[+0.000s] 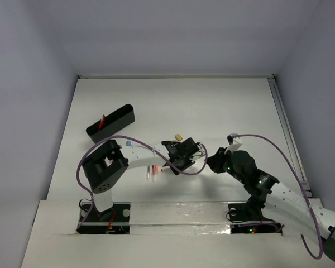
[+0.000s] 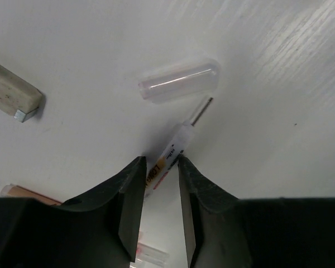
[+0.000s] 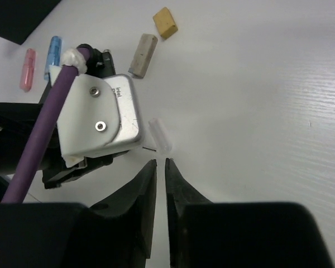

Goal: Sort the stationery into containers
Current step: Move the pen to the center of the board, then pick up the pen from the center of the board.

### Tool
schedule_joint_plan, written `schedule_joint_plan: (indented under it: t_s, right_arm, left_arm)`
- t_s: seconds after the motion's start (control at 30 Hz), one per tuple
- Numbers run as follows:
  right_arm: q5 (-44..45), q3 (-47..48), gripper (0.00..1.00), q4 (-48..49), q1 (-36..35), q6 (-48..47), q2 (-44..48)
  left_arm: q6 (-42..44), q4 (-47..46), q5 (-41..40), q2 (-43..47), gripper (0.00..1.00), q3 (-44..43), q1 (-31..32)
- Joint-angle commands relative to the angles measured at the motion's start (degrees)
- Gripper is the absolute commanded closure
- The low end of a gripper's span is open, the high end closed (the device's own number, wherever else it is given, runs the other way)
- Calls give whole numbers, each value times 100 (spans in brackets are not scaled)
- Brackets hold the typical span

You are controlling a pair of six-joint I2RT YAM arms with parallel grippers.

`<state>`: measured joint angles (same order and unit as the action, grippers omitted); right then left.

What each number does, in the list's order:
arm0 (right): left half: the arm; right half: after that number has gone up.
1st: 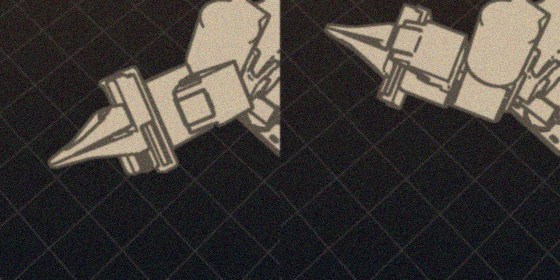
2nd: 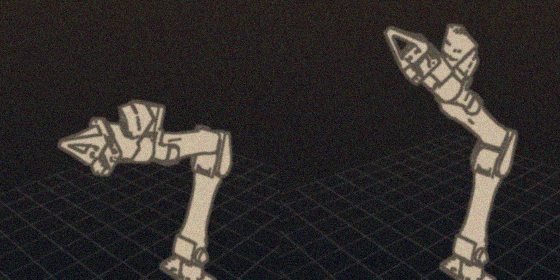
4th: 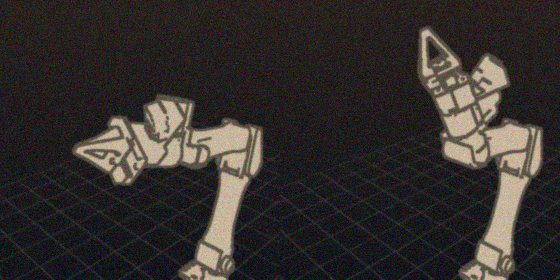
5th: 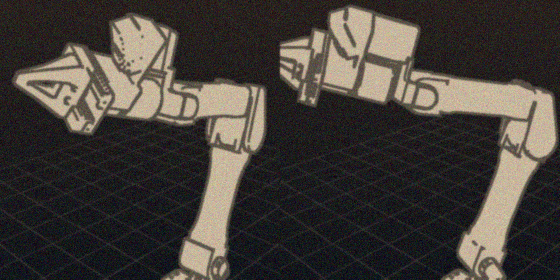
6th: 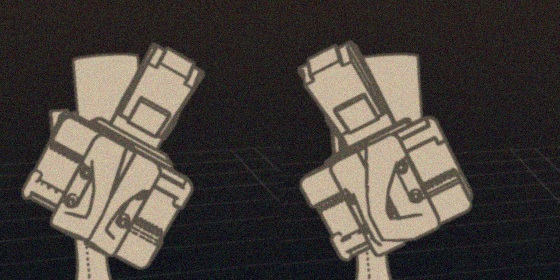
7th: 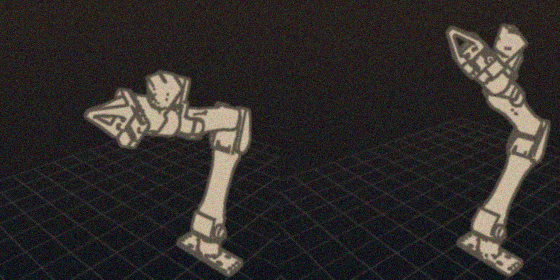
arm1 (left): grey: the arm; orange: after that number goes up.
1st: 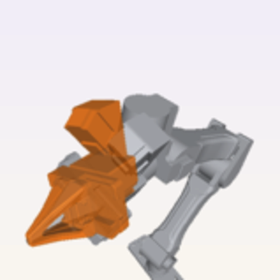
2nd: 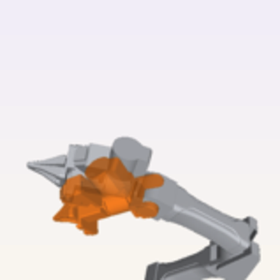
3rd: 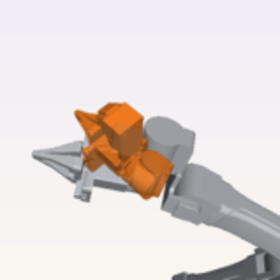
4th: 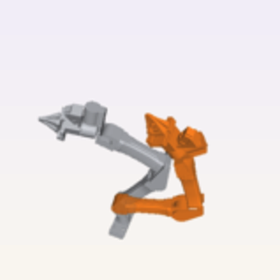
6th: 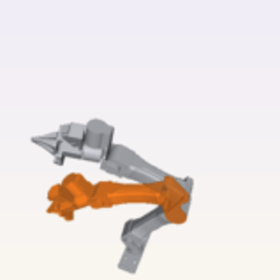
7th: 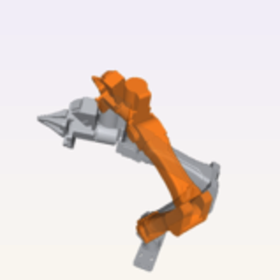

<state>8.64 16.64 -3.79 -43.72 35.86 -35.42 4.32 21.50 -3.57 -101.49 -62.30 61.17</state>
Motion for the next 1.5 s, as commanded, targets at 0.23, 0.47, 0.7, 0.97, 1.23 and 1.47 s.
schedule_joint_plan:
  t_s: [0.23,0.47,0.7,0.97,1.23,1.47]
  right_arm:
    - [172,164,90,-77,22,141,305]
    - [401,102,100,-631,22,308,1124]
    - [147,102,100,-527,22,317,880]
    - [-424,23,100,431,22,466,-244]
    - [-1181,304,100,1530,22,633,-2372]
    - [-1655,857,100,1943,22,624,-3875]
  left_arm:
    - [-344,417,-135,33,97,148,203]
    - [-361,233,-126,340,100,174,203]
    - [-553,-128,-178,1245,100,263,142]
    - [-818,-839,-380,2561,100,587,-25]
    - [-1214,-1165,-451,4135,100,834,-263]
    - [-1425,-1499,-548,4893,100,1132,-386]
